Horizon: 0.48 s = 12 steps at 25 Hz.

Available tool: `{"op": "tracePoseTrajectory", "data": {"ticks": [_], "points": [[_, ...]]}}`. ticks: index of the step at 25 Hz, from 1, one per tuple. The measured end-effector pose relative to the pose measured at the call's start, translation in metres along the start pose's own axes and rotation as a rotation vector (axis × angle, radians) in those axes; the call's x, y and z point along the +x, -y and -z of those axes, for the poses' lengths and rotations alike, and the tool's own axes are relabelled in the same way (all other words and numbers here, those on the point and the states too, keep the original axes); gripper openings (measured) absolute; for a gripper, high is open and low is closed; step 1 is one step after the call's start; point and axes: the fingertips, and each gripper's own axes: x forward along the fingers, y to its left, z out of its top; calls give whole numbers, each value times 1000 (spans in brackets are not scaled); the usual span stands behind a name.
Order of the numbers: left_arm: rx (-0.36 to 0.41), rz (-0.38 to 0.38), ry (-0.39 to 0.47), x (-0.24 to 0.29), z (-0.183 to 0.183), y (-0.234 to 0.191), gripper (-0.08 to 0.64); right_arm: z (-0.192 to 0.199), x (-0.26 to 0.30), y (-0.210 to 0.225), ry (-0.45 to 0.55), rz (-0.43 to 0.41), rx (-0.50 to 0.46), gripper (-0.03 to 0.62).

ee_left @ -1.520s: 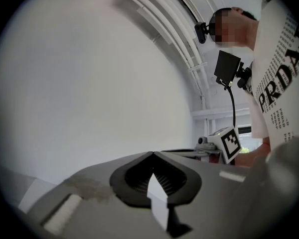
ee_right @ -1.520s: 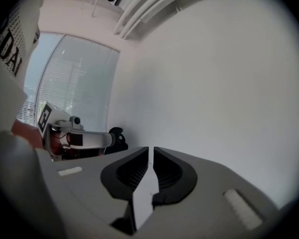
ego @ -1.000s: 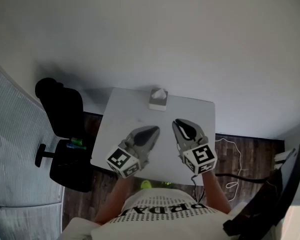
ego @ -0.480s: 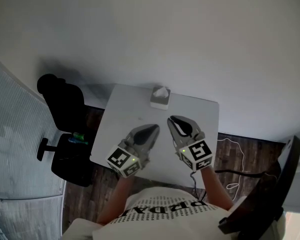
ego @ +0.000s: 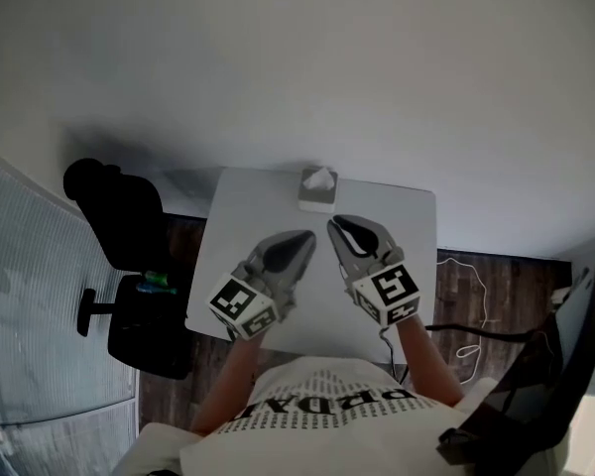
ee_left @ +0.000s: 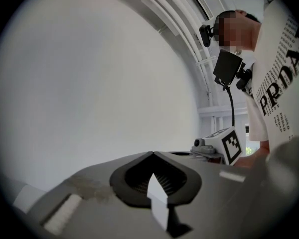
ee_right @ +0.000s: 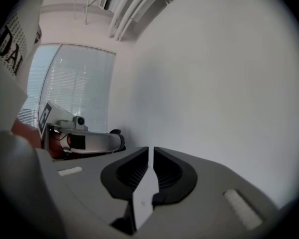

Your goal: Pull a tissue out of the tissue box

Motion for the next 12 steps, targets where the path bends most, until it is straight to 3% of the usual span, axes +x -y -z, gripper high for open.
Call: {"op": "tracePoseTrajectory", "data": {"ticks": [12], "points": [[-16,61,-19,10,10,-20,-9,5,21,7,-8,31,1,28]]}}
